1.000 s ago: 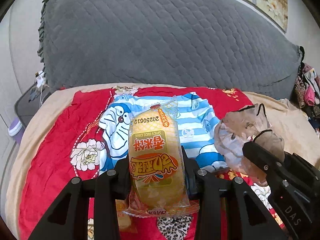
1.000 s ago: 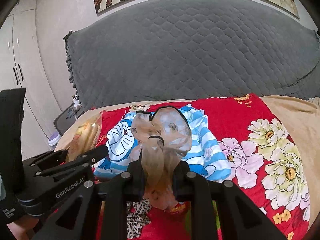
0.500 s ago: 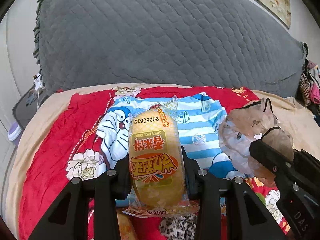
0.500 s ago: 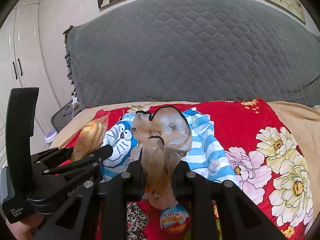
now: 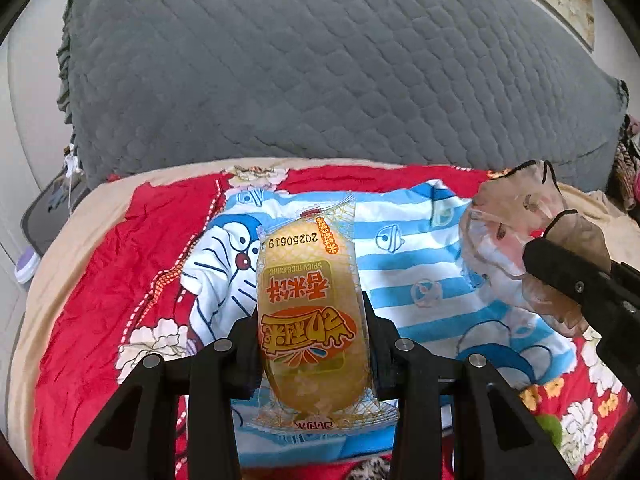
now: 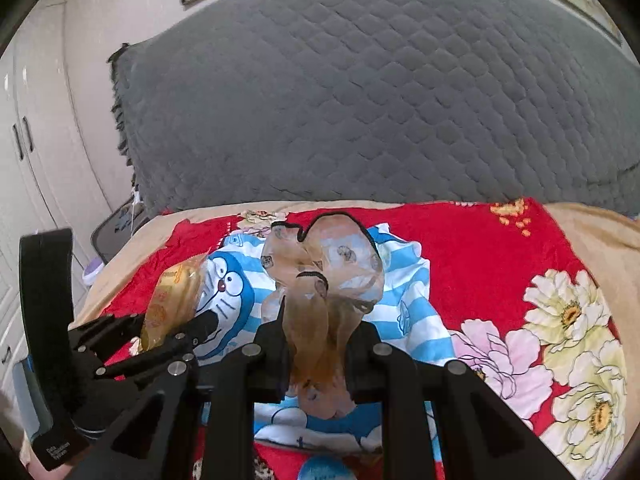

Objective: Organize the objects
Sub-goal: 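Lower the bread onto the striped shirt with the left tool while the right tool lowers the scrunchie beside it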

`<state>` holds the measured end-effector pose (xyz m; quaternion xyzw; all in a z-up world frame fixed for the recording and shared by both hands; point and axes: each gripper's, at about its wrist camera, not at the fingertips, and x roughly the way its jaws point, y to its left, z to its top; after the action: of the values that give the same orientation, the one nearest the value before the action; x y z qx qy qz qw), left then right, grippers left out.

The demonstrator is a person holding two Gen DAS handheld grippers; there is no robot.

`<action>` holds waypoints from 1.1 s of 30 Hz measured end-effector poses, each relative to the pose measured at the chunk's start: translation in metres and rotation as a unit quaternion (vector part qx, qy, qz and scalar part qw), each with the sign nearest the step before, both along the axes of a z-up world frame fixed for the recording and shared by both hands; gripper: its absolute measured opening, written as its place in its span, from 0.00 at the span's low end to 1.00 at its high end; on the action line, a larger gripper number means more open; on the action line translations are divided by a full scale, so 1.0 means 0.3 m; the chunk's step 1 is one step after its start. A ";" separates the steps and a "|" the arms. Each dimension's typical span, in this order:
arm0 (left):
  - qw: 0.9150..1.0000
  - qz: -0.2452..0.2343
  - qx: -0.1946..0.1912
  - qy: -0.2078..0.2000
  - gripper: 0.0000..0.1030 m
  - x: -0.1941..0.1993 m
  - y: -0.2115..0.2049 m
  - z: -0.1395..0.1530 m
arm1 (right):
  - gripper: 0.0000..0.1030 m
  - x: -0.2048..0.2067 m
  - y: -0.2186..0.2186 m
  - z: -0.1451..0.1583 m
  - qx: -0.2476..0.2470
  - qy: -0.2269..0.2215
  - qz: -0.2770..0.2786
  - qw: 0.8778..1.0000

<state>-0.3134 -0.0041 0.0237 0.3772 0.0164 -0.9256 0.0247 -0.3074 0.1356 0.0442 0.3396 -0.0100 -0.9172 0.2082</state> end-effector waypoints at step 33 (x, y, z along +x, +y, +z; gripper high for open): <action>0.997 0.001 0.002 -0.081 0.43 -0.194 -0.008 -0.297 | 0.32 -0.221 -0.079 -0.378 0.062 -0.136 -0.001 0.989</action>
<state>-0.3716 -0.0065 -0.0654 0.4512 0.0165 -0.8918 0.0267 -0.3736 0.1120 -0.0691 0.4734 0.0181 -0.8615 0.1830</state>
